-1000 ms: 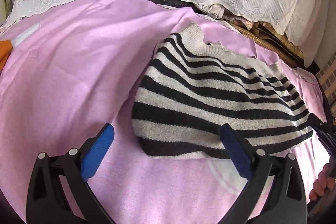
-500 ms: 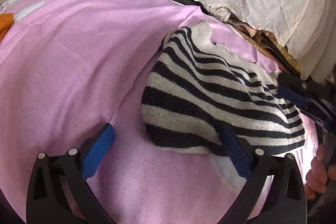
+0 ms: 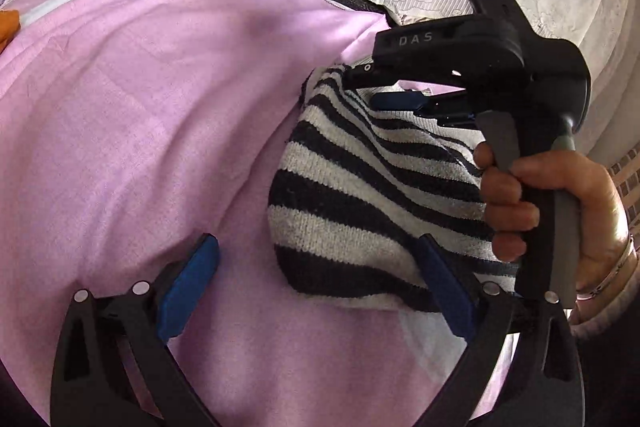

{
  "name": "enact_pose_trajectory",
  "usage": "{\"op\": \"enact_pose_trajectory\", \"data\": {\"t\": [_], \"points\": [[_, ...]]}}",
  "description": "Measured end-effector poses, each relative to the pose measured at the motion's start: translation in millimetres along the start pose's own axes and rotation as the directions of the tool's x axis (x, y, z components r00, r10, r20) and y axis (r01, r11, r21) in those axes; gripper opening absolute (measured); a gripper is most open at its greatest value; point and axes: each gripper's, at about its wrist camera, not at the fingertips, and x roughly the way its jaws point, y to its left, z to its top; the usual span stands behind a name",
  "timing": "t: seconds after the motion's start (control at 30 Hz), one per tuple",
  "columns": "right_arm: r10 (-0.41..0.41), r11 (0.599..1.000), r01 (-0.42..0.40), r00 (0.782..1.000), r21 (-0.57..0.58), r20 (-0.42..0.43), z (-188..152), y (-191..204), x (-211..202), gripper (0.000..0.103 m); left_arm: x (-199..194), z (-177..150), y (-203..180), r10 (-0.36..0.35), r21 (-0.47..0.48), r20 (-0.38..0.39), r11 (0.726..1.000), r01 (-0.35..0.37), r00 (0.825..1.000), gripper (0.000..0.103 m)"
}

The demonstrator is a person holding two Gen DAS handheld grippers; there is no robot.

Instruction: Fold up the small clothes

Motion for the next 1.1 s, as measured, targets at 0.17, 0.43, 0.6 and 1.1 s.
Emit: {"op": "enact_pose_trajectory", "data": {"t": [0.17, 0.43, 0.6, 1.1], "points": [[0.051, 0.999, -0.051, 0.995, -0.006, 0.089, -15, -14, -48, 0.041, -5, 0, 10, -0.070, -0.052, 0.013, 0.996, 0.070, 0.997, 0.095], [0.007, 0.999, -0.008, 1.000, 0.049, 0.021, -29, -43, -41, 0.046, -4, -2, 1, -0.159, -0.014, -0.007, 0.987, 0.159, 0.987, 0.095], [0.020, 0.994, -0.024, 0.999, 0.104, 0.033, -29, -48, -31, 0.050, 4, -4, -3, -0.144, -0.009, -0.024, 0.990, 0.144, 0.989, 0.094], [0.110, 0.994, -0.110, 0.991, 0.003, -0.079, -6, 35, -21, 0.063, 13, -8, 18, -0.199, -0.127, 0.013, 0.972, 0.199, 0.980, 0.059]]}}
